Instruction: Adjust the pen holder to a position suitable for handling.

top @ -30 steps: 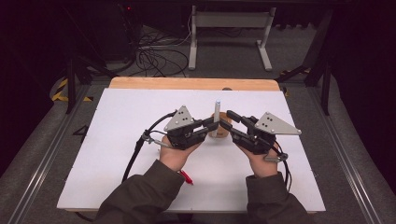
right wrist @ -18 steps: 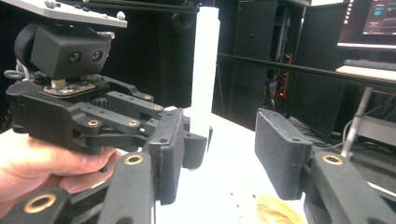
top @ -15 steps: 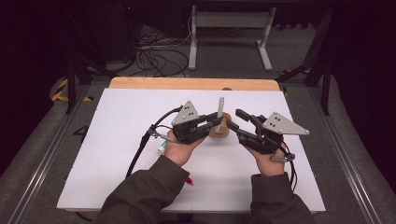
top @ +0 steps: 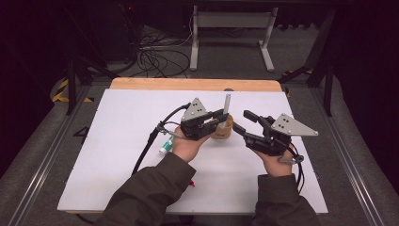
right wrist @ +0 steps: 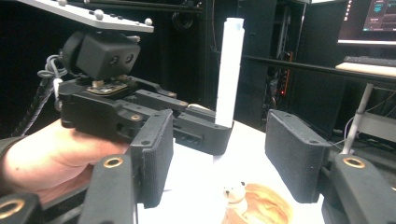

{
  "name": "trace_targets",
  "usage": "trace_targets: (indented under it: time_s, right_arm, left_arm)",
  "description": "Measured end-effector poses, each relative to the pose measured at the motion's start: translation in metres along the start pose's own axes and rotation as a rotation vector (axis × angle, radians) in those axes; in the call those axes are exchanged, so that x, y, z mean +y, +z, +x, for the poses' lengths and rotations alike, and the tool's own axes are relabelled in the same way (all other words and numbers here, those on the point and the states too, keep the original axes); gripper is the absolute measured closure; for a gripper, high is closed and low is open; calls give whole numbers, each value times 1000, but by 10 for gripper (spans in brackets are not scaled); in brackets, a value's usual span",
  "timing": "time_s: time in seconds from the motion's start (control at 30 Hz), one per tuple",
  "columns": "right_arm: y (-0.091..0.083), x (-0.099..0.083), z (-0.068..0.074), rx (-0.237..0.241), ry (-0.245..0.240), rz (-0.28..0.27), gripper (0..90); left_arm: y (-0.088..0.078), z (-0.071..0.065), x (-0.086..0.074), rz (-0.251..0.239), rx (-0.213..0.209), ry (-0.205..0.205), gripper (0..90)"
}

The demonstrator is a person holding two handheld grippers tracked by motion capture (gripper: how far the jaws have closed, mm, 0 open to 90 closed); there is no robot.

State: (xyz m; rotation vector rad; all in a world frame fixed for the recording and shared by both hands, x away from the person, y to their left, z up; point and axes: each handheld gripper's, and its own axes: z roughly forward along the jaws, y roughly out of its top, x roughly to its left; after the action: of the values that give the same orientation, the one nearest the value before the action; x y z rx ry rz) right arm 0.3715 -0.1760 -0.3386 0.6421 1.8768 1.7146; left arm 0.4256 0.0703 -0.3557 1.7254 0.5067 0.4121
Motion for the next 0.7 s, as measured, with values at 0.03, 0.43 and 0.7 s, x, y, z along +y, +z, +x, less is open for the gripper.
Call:
trace_targets:
  time_s: [0.03, 0.43, 0.7]
  right_arm:
    - [0, 0, 0, -2, 0, 5, 425]
    - [-4, 0, -4, -11, -1, 4, 422]
    - [-4, 0, -4, -13, -1, 4, 422]
  left_arm:
    - [2, 1, 0, 0, 1, -3, 785]
    - [24, 15, -12, -5, 53, -17, 785]
    - [35, 23, -19, 13, 91, -15, 784]
